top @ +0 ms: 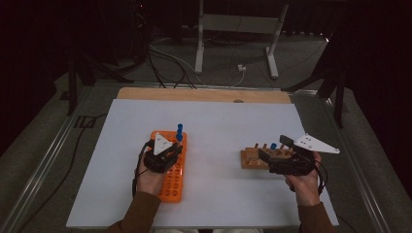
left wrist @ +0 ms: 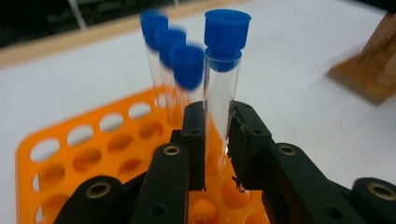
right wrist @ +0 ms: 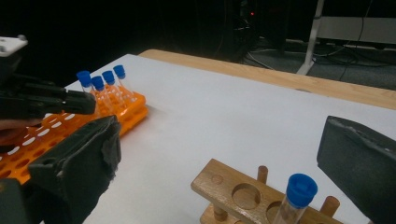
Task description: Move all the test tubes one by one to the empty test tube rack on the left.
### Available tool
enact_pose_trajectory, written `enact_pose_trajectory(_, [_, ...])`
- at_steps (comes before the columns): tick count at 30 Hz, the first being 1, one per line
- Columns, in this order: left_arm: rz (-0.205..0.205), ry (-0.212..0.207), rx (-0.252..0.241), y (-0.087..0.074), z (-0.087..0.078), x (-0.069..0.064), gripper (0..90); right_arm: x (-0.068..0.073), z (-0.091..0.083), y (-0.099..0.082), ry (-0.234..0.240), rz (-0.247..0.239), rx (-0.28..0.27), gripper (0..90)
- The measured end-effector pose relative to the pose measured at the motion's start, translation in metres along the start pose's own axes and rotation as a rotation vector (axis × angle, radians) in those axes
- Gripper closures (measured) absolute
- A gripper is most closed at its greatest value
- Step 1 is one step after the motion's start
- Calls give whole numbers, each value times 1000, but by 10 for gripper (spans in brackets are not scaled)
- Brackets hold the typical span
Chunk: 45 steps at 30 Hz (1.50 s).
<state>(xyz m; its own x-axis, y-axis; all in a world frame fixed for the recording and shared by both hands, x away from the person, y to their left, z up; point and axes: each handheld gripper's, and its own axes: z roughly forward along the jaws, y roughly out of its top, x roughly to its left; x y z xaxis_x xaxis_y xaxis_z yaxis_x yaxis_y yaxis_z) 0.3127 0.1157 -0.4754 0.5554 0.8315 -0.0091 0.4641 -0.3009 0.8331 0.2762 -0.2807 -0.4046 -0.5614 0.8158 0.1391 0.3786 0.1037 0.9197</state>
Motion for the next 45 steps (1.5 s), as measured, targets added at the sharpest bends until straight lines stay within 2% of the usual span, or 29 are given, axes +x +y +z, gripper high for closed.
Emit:
enact_pose_trajectory(7, [-19,0,47,1,3,1,783,0,0,0,5,-4,4,0])
enact_pose_trajectory(15, [7,15,119,2,9,-3,785,0,0,-1,7,-7,6,0])
enact_pose_trajectory(27, [-27,11,134,2,8,0,776,-2,-1,0,4,-4,2,0])
enact_pose_trajectory(32, [-48,9,110,0,4,-1,693,-5,-1,-1,-2,0,-1,0])
enact_pose_trajectory(40, [-102,-28,42,-2,-8,4,516,-9,-1,-1,-18,9,-3,0])
enact_pose_trajectory(42, [-118,-51,14,-2,-13,5,497,-11,-1,-2,-25,13,-2,0])
enact_pose_trajectory(45, [-118,-67,-21,-1,-18,4,430,-15,-1,-3,-36,21,-4,0])
